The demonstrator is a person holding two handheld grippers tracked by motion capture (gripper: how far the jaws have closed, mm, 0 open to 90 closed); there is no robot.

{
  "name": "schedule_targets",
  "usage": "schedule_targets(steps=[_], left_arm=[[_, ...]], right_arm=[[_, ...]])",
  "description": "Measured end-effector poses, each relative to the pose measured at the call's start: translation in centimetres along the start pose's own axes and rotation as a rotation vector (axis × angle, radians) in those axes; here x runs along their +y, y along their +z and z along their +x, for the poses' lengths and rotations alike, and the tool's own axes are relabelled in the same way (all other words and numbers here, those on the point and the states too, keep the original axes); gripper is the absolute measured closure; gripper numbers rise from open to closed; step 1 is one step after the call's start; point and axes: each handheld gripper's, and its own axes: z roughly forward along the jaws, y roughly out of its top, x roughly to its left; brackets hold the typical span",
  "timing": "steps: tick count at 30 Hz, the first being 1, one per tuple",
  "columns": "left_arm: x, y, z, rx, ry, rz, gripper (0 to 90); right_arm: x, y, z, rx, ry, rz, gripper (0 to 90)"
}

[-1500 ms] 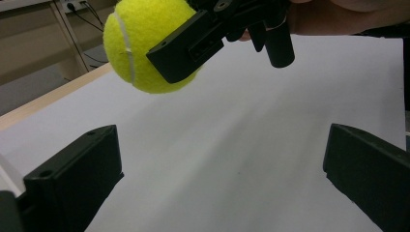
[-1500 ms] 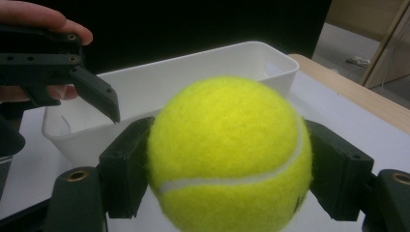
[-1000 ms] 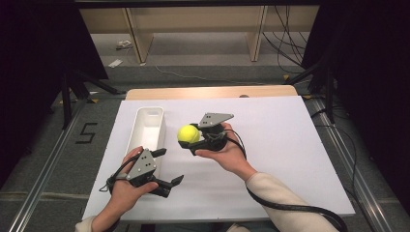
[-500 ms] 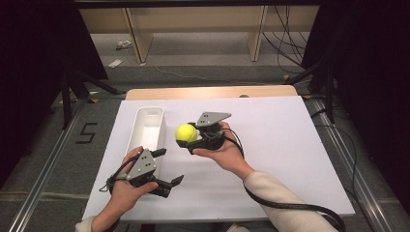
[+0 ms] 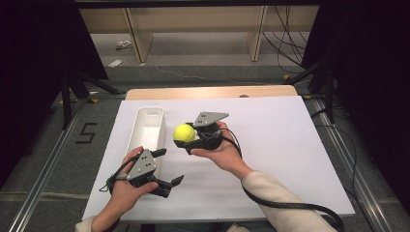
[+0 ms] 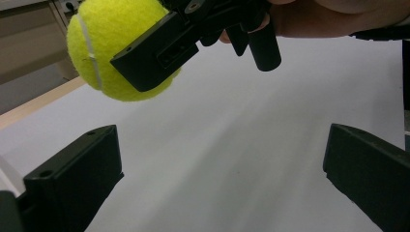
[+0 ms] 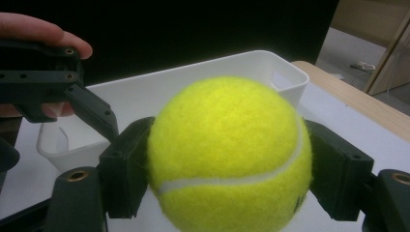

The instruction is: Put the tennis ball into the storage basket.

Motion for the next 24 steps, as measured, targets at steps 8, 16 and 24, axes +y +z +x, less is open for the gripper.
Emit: schedule_targets(steps=[8, 16, 24], left_arm=[[0.01, -0.02, -0.01, -0.001, 0.001, -0.001, 0.0], [-0.01, 0.0, -0.01, -0.001, 0.001, -0.002, 0.0], [0.0, 0.02, -0.03, -0.007, 0.001, -0.004, 0.0]], right_arm=[[0.04, 0.36, 0.04, 0.003, 0.002, 0.001, 26.3], [0.2, 0.48, 0.01, 0.0, -0.004, -0.006, 26.3], [0.26, 0.7, 0.13, 0.002, -0.005, -0.005, 26.3]])
